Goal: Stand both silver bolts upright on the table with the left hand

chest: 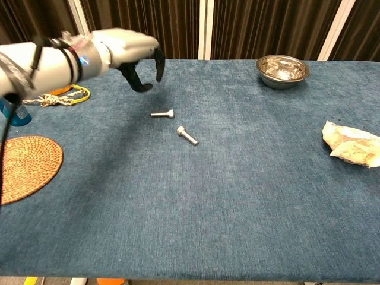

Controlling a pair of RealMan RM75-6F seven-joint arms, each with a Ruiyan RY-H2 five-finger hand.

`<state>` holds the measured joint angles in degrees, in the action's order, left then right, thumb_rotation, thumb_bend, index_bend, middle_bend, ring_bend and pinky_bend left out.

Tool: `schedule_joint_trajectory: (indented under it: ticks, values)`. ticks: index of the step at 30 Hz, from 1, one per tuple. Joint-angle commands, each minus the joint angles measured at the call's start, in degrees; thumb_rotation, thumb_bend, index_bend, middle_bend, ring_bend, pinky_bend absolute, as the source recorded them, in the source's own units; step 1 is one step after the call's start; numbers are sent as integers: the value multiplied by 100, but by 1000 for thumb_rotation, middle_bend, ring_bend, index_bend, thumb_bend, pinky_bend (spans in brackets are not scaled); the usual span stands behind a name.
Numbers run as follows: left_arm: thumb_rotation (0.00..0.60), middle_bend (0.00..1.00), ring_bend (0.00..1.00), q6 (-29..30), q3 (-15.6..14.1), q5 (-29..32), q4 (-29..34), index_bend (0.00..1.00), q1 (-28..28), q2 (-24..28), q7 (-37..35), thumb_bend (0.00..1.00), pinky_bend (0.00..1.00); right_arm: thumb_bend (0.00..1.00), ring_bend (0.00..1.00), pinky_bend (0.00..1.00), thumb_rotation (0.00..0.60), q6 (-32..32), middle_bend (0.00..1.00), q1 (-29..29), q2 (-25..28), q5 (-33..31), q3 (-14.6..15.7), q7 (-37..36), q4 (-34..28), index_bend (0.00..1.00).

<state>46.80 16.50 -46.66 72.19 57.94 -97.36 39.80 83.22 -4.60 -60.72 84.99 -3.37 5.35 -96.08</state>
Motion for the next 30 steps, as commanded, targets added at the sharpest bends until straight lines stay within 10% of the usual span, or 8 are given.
schedule_joint_trajectory:
  ticks: [1, 30]
  values:
    - [600, 220, 61, -11, -142, 89, -205, 434, 79, -191, 22, 416, 51, 148, 0, 8, 600, -11, 171, 1, 18, -16, 1, 0, -8, 54]
    - [600, 227, 61, -26, -288, 217, -1386, 511, 73, -1076, -558, 304, 43, 150, 0, 8, 600, 23, 175, 38, 27, -83, 2, 105, -88, 64]
